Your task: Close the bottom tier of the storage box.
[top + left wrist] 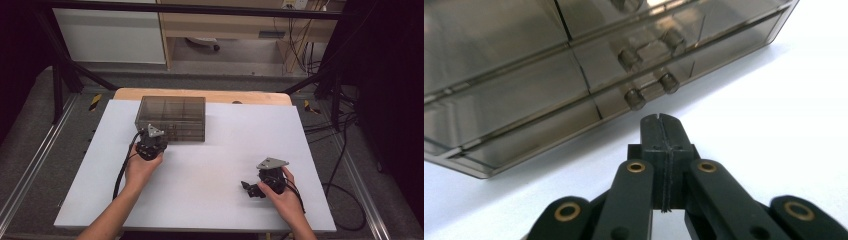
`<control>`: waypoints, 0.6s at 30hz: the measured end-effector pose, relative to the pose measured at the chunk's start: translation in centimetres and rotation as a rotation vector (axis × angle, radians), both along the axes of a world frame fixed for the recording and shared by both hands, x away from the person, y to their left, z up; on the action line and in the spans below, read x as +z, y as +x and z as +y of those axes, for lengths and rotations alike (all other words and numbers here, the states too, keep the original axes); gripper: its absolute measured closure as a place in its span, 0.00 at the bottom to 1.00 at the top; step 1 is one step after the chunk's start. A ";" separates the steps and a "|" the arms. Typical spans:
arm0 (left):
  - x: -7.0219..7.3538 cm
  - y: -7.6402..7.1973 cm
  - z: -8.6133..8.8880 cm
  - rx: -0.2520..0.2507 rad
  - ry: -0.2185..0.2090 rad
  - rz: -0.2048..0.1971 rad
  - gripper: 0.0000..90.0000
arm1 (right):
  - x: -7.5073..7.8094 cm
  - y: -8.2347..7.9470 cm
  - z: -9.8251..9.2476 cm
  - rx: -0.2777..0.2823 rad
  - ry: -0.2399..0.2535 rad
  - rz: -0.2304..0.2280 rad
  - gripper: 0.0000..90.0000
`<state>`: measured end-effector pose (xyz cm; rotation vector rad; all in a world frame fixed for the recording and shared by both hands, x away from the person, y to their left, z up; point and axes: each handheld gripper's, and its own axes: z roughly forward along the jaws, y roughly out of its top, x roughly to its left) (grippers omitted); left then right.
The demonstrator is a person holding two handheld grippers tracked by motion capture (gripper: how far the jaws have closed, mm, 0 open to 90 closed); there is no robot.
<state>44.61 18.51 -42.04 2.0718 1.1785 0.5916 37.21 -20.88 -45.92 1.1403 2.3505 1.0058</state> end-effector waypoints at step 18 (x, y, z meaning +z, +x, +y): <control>2.1 -2.8 0.1 -0.062 -0.114 -0.122 0.26 | 0.2 -0.3 -0.1 -0.025 -0.002 -0.011 0.03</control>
